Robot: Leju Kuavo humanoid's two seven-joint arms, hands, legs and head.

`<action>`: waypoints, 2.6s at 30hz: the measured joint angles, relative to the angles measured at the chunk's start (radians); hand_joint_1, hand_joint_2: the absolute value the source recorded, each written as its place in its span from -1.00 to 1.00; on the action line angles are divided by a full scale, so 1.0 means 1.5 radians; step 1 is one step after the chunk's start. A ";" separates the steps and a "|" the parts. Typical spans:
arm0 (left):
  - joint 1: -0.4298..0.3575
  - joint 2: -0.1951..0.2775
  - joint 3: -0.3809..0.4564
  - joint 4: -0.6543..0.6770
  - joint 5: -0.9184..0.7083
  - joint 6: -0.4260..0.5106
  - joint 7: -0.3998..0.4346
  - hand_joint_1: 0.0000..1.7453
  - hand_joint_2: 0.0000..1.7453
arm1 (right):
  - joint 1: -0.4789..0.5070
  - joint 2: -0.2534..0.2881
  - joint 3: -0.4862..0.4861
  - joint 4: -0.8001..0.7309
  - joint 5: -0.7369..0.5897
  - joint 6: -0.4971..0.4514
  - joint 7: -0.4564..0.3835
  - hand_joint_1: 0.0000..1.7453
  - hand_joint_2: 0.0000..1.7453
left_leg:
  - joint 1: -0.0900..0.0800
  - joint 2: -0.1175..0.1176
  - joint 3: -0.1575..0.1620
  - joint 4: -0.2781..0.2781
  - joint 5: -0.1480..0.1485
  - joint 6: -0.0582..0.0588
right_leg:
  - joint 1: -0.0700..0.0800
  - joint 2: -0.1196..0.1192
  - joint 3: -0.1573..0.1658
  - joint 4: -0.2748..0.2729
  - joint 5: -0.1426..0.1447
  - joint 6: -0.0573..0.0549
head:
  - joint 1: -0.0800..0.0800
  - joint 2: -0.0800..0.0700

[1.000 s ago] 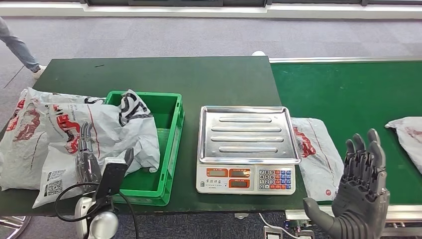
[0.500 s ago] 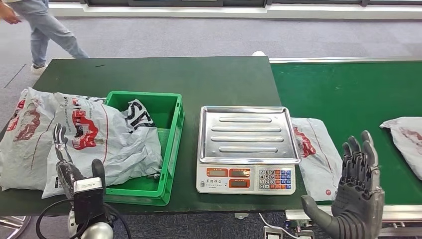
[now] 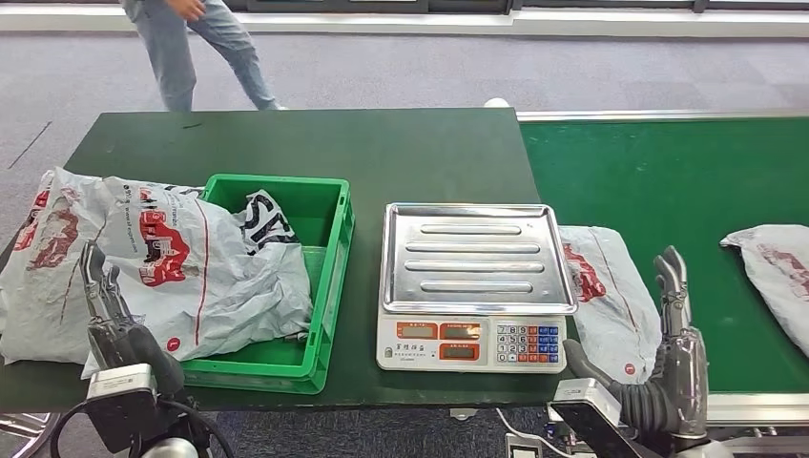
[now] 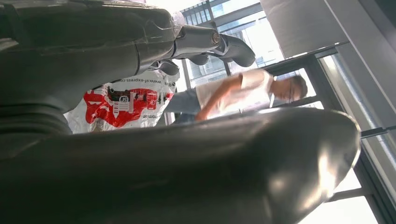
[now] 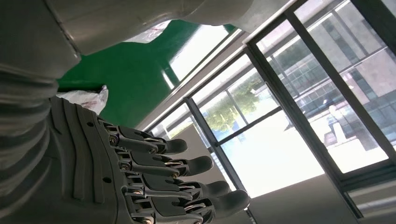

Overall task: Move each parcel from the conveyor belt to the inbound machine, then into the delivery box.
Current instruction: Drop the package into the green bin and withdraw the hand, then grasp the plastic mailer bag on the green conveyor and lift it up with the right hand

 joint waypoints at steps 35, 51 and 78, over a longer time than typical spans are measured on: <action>-0.004 0.009 0.000 -0.060 0.161 -0.176 -0.042 -1.00 -1.00 | -0.155 -0.150 -0.112 0.359 0.364 0.114 0.279 -1.00 1.00 | -0.001 0.000 -0.001 0.001 0.001 0.001 | -0.001 -0.001 0.000 0.000 0.001 0.002 | 0.000 0.000; -0.054 0.037 0.000 0.007 0.184 -0.179 -0.081 -1.00 -1.00 | -0.309 -0.271 -0.154 0.643 0.343 0.123 0.246 -1.00 1.00 | -0.002 -0.001 -0.001 0.001 0.001 0.002 | -0.002 -0.001 0.000 0.000 0.002 0.003 | 0.000 0.000; -0.095 0.047 0.006 0.050 0.190 -0.156 -0.079 -1.00 -1.00 | -0.596 -0.222 -0.025 0.981 0.294 0.305 0.151 -1.00 1.00 | -0.001 0.003 -0.001 0.001 0.003 0.002 | -0.001 0.002 -0.001 0.000 0.005 0.002 | 0.000 0.000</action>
